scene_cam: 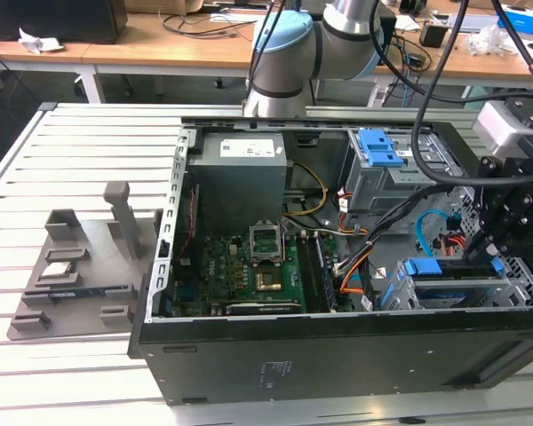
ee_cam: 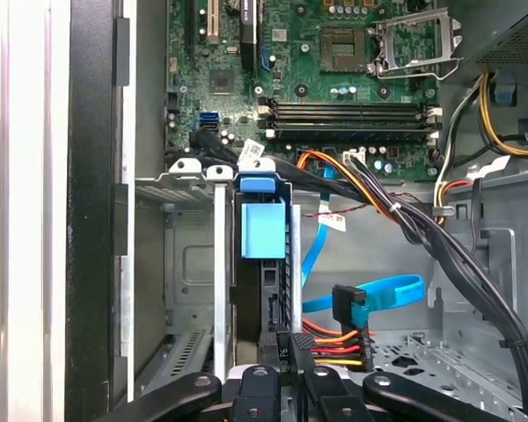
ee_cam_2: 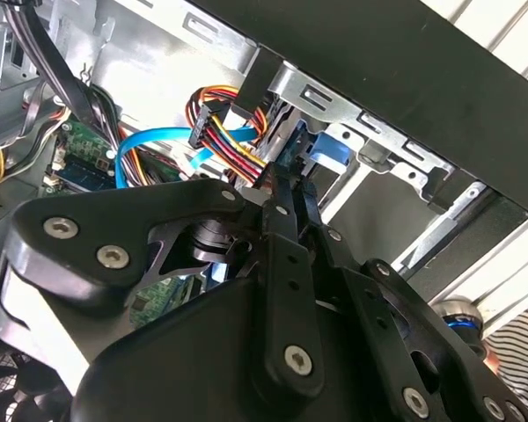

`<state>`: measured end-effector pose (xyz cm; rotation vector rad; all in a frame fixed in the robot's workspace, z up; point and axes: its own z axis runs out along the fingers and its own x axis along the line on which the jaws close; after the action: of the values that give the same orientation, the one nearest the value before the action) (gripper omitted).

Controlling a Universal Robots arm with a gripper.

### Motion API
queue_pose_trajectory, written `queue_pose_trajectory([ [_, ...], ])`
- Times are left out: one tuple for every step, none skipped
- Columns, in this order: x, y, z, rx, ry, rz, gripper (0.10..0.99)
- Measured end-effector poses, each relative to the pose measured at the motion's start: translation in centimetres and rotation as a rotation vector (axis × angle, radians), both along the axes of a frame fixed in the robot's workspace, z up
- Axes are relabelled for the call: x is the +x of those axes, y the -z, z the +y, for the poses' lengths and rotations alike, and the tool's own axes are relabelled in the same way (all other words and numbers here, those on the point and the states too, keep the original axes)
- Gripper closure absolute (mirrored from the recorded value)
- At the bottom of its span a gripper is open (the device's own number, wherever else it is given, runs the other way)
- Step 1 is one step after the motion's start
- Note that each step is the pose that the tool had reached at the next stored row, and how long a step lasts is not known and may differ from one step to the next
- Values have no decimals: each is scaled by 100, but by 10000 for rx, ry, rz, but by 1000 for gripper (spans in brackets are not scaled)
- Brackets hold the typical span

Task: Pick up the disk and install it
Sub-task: 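Insert the first disk wire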

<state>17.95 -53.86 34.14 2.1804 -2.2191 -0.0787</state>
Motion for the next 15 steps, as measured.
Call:
queue_pose_trajectory([
  [0,2,-2,-8,0,0,918],
  [1,3,-3,-13,0,0,918],
  [3,6,-4,-13,0,1,918],
  [6,8,-4,-13,-1,1,918],
  [8,12,-4,-8,3,0,918],
  [8,11,-4,-9,37,0,918],
  [8,10,-4,-12,79,1,918],
  [8,11,-4,-14,100,0,918],
  [9,16,-4,-14,109,0,918],
  [9,31,-5,-11,115,0,918],
  [9,49,-5,-14,116,0,918],
  [9,56,-5,-19,115,-1,918],
  [9,59,-6,-21,115,-2,918],
  [9,63,-7,-16,115,0,918],
  [9,64,-8,-13,115,0,918],
])
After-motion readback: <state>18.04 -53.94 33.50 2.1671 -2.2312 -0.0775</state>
